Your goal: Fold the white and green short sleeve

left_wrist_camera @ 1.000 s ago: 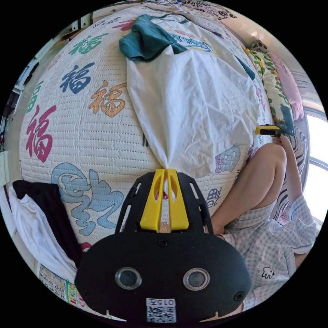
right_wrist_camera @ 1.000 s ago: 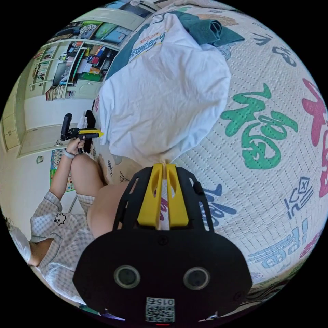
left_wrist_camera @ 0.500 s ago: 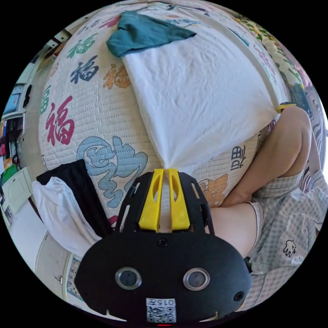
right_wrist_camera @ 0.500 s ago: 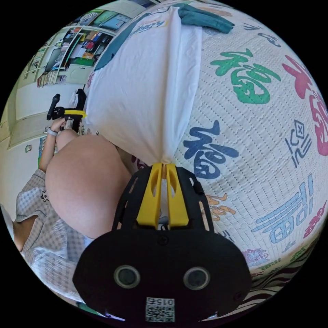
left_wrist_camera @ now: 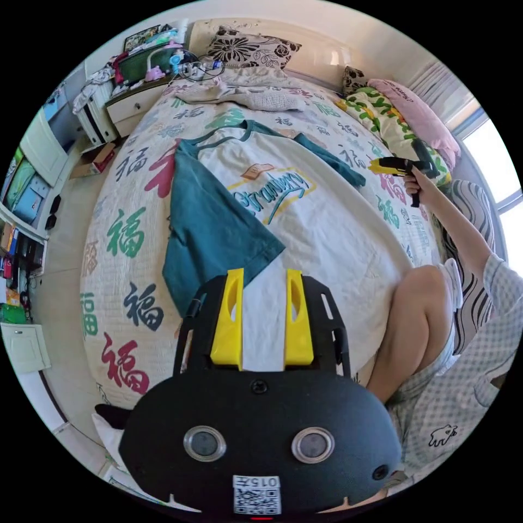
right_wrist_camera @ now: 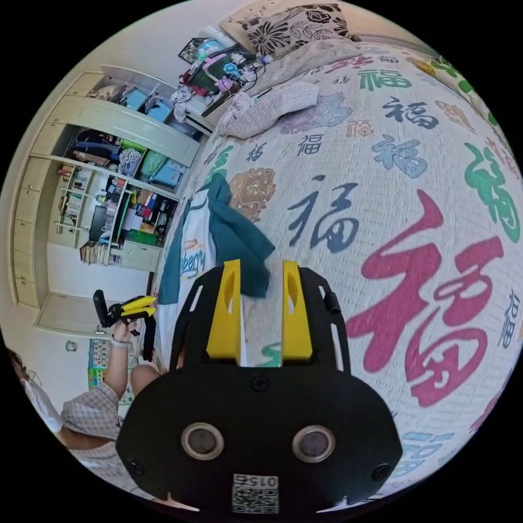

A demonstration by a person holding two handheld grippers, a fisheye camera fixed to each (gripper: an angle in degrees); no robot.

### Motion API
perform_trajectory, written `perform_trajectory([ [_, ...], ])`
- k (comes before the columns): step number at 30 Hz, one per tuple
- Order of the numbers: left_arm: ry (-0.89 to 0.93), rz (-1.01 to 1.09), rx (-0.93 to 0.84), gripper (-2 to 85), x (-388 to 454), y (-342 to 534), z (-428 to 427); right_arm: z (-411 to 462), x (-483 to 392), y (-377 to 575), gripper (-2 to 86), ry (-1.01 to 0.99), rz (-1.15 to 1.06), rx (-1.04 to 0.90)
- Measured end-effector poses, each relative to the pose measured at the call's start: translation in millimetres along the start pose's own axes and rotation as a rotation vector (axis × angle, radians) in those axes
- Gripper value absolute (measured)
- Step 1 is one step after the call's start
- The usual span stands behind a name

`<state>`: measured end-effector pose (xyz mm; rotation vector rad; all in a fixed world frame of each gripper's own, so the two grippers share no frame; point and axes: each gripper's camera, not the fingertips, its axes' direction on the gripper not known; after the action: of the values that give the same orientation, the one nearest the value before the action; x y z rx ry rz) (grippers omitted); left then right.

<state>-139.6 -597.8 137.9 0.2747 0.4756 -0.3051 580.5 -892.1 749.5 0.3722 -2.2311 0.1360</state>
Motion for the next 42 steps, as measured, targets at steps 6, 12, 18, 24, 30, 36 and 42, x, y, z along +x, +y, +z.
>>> perform_trajectory([
  [6,-0.026,0.000,-0.101,4.4,-19,-15,45,65,-26,-36,4.9,0.258,-0.099,-0.179],
  [12,-0.025,-0.131,0.067,1.0,-117,29,-48,38,-32,-48,-0.7,0.277,-0.220,-0.166],
  [18,-0.277,-0.491,0.174,0.1,-251,82,-102,33,-36,-49,-0.7,0.496,-0.235,-0.094],
  [24,-0.326,-0.608,0.046,0.3,-278,107,-47,51,-7,-48,-0.7,0.587,-0.080,-0.144],
  [30,-0.369,-0.551,-0.005,2.1,-270,120,-40,43,-11,-49,0.0,0.670,-0.060,-0.105],
  [36,-0.505,-0.521,-0.078,7.9,-272,113,-73,46,-66,-74,5.6,0.680,-0.197,0.035],
  [42,-0.247,-0.294,0.135,8.6,-221,23,-54,166,-147,-106,9.8,0.445,-0.403,-0.133],
])
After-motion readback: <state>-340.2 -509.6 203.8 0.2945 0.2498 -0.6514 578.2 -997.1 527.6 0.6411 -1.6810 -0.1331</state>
